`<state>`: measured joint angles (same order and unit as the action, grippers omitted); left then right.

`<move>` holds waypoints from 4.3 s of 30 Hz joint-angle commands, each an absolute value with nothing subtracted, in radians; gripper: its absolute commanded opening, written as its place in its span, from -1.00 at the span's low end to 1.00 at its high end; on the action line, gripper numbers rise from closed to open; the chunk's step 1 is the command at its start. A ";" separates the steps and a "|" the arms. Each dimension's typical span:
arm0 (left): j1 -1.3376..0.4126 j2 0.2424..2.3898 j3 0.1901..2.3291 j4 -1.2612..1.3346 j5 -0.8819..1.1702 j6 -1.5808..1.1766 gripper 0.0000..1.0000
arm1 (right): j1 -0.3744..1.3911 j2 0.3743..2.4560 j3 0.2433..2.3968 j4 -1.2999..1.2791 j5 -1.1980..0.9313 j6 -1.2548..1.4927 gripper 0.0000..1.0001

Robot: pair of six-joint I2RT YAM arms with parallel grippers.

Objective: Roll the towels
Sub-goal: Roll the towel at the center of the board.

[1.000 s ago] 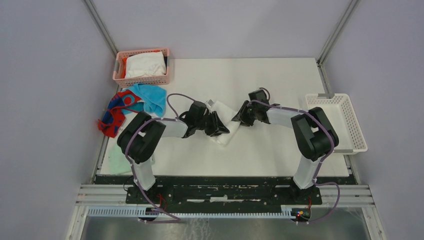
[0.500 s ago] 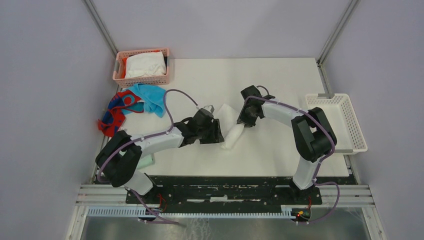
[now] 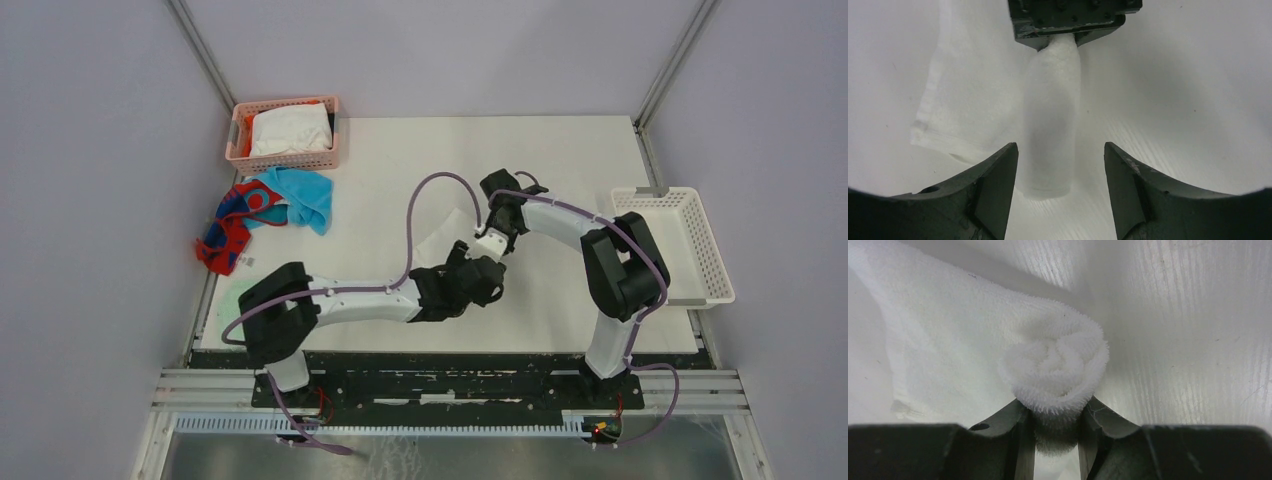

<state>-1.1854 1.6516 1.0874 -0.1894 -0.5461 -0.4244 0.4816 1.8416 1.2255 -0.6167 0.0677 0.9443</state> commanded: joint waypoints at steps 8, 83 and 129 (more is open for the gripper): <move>-1.258 1.929 1.173 0.001 -0.805 -0.096 0.42 | 0.482 1.865 1.254 -0.645 0.066 0.947 -0.70; -0.660 1.896 0.822 0.216 0.450 -0.860 -0.40 | 0.472 1.931 1.353 -0.688 0.204 0.967 -0.29; -1.201 1.973 1.151 -0.055 -0.773 -0.174 -0.10 | 0.533 1.911 1.329 -0.647 0.081 0.916 -0.73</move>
<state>-1.2366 1.9945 1.1671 -0.0860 -0.8703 -0.1246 0.5232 1.9400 1.3735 -0.6769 0.1139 0.9360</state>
